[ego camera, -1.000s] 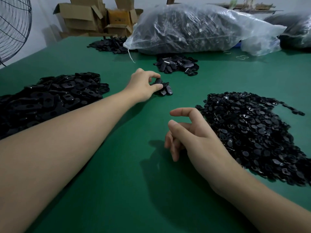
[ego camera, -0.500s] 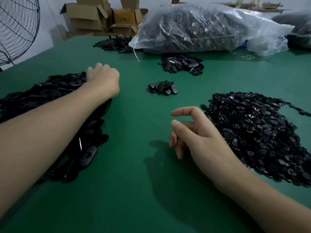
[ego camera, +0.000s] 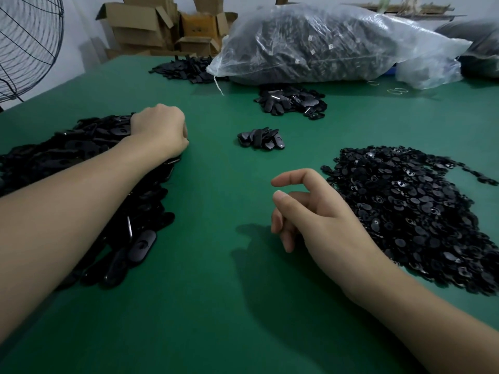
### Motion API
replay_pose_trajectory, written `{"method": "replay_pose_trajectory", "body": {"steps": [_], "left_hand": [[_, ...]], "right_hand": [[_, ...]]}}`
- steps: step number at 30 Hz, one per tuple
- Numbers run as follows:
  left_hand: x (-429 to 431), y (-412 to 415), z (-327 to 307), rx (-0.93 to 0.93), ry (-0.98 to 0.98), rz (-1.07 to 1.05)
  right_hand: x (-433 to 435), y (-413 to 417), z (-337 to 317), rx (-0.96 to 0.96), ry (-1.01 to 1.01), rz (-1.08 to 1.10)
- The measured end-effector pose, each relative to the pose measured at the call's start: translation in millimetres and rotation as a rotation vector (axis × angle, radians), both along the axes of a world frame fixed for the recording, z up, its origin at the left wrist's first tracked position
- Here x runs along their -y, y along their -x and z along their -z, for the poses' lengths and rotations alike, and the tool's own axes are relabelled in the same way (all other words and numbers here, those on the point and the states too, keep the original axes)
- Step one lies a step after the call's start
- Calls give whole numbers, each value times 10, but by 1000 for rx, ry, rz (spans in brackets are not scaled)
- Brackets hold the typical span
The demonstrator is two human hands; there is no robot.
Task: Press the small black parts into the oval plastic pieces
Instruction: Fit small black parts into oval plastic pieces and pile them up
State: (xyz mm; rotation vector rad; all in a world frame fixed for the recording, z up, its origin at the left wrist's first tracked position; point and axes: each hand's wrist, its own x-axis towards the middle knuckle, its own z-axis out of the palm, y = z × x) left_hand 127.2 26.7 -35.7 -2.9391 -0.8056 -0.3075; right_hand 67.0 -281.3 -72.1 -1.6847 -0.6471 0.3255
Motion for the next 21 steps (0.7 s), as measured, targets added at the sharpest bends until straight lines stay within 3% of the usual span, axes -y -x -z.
{"method": "replay_pose_trajectory", "body": {"steps": [7, 11, 14, 18, 21], "left_hand": [[54, 70, -19, 451, 614, 146], [267, 265, -103, 568, 1279, 292], [444, 497, -97, 543, 1643, 326], [780, 811, -1, 430, 1851, 288], [1005, 997, 56, 359, 1993, 231]], "right_hand": [[-1, 26, -10, 37, 23, -2], [-4, 36, -65, 174, 89, 52], [5, -114, -196, 404, 307, 162], [45, -558, -446, 686, 713, 320], [78, -898, -522, 758, 1004, 359]]}}
